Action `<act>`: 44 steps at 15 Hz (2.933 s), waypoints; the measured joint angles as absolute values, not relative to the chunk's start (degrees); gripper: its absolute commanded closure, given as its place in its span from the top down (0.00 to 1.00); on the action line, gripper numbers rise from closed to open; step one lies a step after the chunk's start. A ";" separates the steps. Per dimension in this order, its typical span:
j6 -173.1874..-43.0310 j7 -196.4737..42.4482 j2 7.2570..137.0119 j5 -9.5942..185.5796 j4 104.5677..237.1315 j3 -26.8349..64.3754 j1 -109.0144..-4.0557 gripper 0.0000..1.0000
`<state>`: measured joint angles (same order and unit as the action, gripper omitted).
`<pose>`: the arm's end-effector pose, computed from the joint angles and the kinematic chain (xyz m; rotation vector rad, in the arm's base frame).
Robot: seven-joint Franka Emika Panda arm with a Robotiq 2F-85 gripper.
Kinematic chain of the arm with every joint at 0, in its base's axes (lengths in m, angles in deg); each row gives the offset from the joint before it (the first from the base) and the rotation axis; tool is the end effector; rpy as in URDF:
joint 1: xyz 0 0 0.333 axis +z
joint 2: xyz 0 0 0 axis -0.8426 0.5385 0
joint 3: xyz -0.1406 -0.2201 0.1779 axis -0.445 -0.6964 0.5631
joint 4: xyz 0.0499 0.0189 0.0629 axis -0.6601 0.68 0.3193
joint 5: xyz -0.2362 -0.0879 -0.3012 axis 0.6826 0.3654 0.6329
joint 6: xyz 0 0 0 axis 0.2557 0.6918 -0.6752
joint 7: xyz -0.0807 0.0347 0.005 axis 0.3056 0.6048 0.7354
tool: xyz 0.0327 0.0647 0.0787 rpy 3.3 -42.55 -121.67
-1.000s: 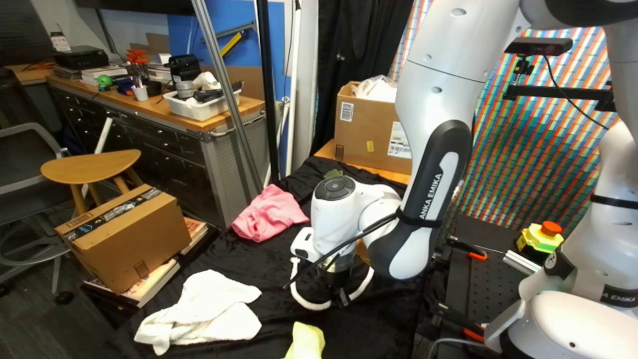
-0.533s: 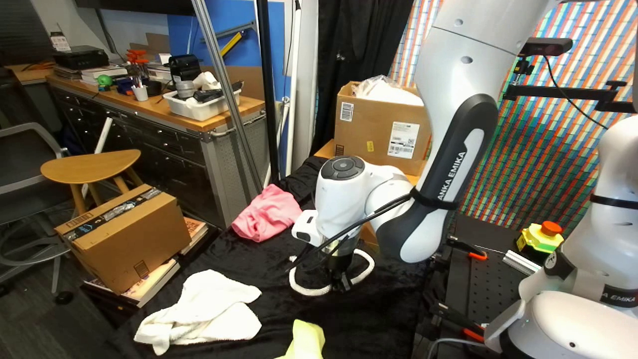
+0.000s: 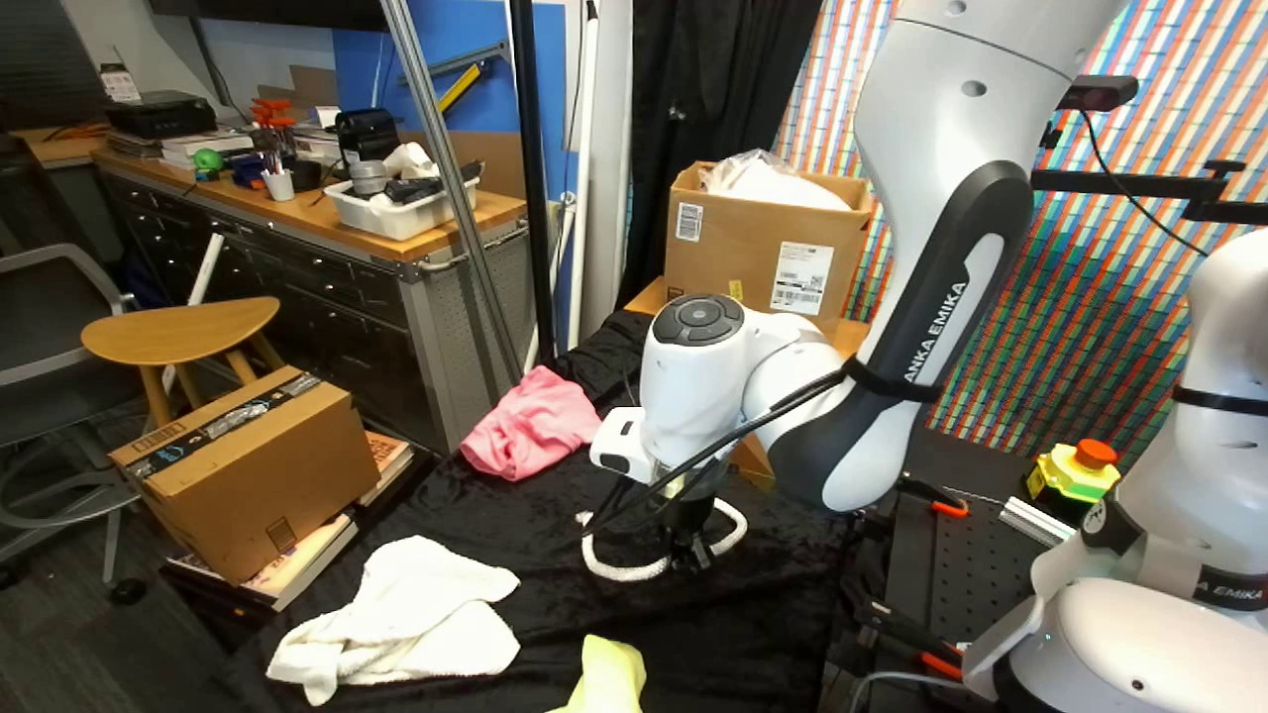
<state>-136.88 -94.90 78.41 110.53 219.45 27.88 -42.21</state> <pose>0.4287 0.1874 0.1397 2.6724 1.4717 0.0110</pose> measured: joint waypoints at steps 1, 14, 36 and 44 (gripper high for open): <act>-136.99 -94.96 78.23 110.53 219.63 27.92 -42.23 0.05; -141.46 -72.56 61.98 133.49 215.93 12.67 -37.26 0.05; -122.37 -68.48 78.09 132.69 186.28 17.43 -41.25 0.05; -117.69 -68.48 81.38 132.65 181.26 19.52 -43.57 0.84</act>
